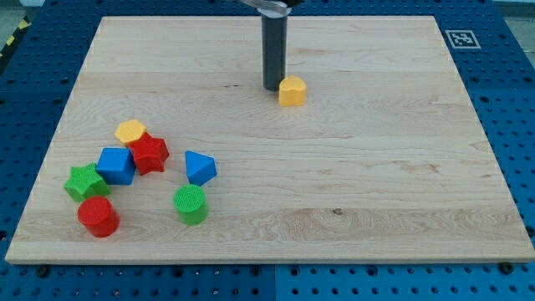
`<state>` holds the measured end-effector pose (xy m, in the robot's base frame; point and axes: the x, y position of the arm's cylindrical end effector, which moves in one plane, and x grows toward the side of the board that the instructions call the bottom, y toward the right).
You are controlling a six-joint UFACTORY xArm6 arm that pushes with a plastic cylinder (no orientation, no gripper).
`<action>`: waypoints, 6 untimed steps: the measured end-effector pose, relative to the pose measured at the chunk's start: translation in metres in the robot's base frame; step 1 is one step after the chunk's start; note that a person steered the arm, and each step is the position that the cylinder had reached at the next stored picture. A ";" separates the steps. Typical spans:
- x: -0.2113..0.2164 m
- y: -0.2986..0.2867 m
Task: Keep yellow hexagon at the bottom of yellow heart
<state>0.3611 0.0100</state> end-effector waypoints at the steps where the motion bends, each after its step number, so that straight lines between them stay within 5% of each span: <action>1: -0.001 -0.034; 4: 0.026 -0.263; 6: 0.108 -0.276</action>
<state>0.4687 -0.2664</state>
